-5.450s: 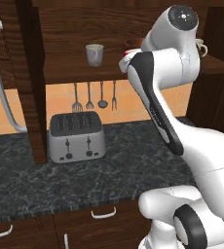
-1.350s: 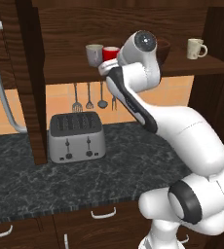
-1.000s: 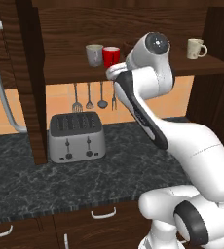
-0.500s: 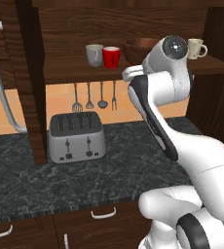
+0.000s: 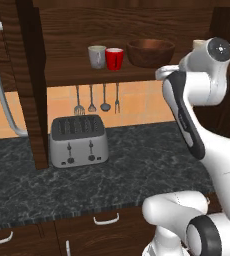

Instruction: Gather all objects into one cabinet and sort the glasses and bowls to opposite sides.

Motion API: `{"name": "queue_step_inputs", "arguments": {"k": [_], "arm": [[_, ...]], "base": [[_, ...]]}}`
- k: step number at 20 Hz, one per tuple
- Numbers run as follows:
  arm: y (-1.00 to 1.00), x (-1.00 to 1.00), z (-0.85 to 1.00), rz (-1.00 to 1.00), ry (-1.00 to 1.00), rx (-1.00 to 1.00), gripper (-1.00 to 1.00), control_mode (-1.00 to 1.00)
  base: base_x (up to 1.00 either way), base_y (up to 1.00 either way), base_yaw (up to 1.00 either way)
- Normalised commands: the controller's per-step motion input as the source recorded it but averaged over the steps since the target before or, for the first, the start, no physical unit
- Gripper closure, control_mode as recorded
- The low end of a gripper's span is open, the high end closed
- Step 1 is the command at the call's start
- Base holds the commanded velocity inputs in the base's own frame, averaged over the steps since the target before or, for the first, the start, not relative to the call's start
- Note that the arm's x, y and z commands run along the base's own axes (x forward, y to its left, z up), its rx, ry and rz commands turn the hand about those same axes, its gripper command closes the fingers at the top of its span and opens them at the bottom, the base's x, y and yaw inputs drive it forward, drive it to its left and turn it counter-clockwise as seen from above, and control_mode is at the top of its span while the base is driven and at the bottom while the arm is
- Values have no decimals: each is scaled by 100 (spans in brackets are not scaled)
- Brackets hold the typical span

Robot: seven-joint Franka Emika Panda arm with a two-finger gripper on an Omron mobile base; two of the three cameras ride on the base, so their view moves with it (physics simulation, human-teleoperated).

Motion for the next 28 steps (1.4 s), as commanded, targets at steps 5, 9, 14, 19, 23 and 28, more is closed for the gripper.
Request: {"name": "queue_step_inputs", "arguments": {"k": [5, 9, 14, 19, 23, 28], "arm": [[-67, 5, 0, -5, 0, 0, -100, -100], [-55, 19, 0, -7, 0, 0, -100, -100], [-42, 21, 0, -9, 0, 0, -100, -100], [-38, 19, 8, -10, 0, 0, -100, -100], [-30, 20, 14, -8, 0, 0, -100, -100], [-18, 23, 19, -4, 0, 0, -100, -100]], "base": [[0, 0, 0], [0, 0, 0], [0, 0, 0], [0, 0, 0], [0, 0, 0], [0, 0, 0]]}}
